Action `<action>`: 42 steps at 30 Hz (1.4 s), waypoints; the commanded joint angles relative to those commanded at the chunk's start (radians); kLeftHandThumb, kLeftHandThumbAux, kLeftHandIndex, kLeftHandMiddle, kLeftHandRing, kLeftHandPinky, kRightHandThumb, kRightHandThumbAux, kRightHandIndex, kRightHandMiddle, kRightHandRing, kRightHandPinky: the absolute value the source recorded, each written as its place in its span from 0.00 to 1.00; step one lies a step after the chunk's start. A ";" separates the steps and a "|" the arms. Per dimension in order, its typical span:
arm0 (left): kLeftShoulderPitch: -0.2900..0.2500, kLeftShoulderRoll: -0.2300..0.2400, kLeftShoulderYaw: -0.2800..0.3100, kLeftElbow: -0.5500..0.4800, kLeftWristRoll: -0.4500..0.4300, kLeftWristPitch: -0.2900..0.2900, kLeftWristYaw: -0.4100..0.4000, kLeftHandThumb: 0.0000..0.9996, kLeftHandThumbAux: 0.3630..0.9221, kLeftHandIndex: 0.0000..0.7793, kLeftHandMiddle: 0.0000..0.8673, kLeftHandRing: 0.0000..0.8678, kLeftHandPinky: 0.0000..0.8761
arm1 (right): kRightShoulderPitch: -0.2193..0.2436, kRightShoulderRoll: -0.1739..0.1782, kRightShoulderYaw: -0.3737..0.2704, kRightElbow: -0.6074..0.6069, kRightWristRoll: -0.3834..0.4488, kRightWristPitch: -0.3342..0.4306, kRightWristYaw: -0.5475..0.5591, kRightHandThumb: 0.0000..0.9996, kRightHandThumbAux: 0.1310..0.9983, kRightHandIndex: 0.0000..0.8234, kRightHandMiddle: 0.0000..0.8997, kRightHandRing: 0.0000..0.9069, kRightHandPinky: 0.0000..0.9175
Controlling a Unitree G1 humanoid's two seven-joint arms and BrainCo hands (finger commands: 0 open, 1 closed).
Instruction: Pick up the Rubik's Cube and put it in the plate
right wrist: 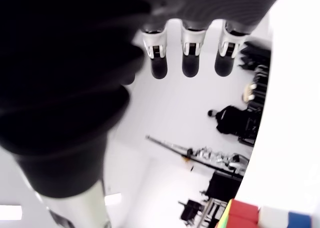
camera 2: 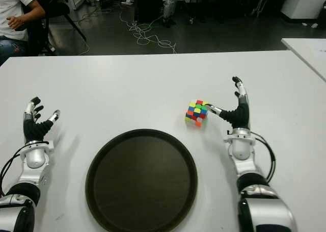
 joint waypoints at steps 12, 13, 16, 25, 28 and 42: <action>-0.035 0.009 -0.015 0.047 0.026 0.055 0.043 0.00 0.73 0.16 0.18 0.18 0.18 | -0.025 -0.033 0.059 -0.027 -0.069 0.056 -0.028 0.00 0.80 0.02 0.02 0.00 0.01; -0.036 0.008 -0.014 0.048 0.024 0.058 0.040 0.00 0.73 0.16 0.18 0.18 0.17 | -0.026 -0.035 0.065 -0.030 -0.077 0.065 -0.035 0.00 0.79 0.02 0.02 0.00 0.01; -0.041 0.007 -0.011 0.052 0.018 0.066 0.029 0.00 0.74 0.15 0.18 0.18 0.18 | -0.030 -0.039 0.077 -0.038 -0.093 0.090 -0.044 0.00 0.75 0.01 0.02 0.00 0.02; -0.049 0.003 -0.008 0.060 0.008 0.086 0.005 0.00 0.75 0.14 0.17 0.18 0.16 | -0.050 -0.049 0.127 -0.062 -0.131 0.183 -0.030 0.00 0.63 0.00 0.06 0.08 0.08; -0.049 -0.003 -0.005 0.059 0.006 0.088 0.008 0.00 0.75 0.14 0.17 0.18 0.18 | -0.050 -0.055 0.150 -0.080 -0.154 0.211 -0.037 0.00 0.60 0.00 0.05 0.06 0.07; -0.049 -0.016 -0.025 0.053 0.026 0.099 0.052 0.00 0.72 0.13 0.18 0.18 0.18 | -0.026 -0.071 0.185 -0.201 -0.170 0.311 0.020 0.00 0.56 0.00 0.02 0.02 0.04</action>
